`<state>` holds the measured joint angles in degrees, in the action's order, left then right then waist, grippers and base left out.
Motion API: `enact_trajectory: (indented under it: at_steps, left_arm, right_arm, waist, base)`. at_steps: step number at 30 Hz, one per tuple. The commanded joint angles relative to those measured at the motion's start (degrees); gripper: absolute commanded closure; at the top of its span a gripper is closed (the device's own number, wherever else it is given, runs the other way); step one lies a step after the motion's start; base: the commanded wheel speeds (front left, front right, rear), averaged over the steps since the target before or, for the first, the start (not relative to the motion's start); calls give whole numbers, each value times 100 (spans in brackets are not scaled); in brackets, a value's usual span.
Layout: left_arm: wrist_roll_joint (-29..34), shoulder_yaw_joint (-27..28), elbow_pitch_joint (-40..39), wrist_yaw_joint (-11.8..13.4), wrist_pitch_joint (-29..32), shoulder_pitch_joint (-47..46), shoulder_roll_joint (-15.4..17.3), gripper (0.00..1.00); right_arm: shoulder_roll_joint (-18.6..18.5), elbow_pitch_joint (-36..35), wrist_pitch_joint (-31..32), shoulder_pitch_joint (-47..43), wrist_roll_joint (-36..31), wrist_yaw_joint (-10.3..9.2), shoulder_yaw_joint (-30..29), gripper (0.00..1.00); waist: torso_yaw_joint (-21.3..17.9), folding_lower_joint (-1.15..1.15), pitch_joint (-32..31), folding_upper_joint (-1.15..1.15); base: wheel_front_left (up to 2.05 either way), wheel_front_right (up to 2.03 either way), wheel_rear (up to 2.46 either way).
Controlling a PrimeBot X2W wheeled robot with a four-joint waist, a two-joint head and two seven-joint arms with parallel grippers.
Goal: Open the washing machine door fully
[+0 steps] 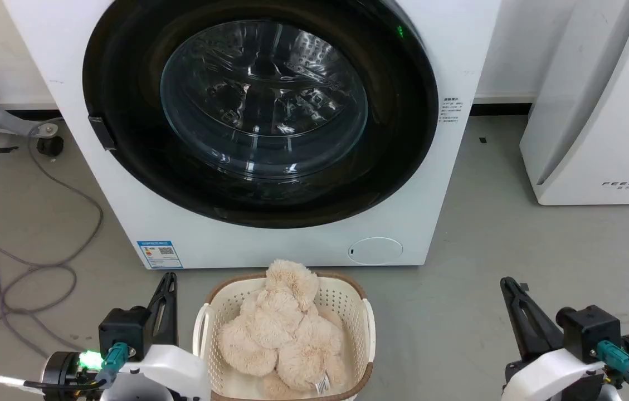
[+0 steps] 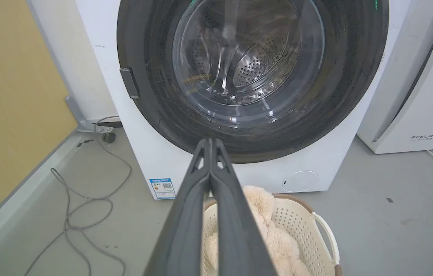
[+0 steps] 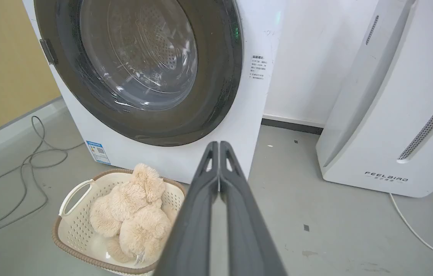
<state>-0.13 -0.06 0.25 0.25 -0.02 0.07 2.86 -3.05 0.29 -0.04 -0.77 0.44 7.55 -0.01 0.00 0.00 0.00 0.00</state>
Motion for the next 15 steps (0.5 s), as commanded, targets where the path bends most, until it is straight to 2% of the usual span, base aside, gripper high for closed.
enact_trajectory:
  at_steps: [1,15]
  left_arm:
    - [13,6,-25,-25,2,-7,2,100]
    - [13,6,-25,-25,2,-7,2,100]
  right_arm:
    - [17,-29,4,77,-44,-6,1,100]
    - [17,-29,4,77,-44,-6,1,100]
  waist:
    - [0,0,0,0]
    - [0,0,0,0]
  base:
    - [0,0,0]
    - [0,0,0]
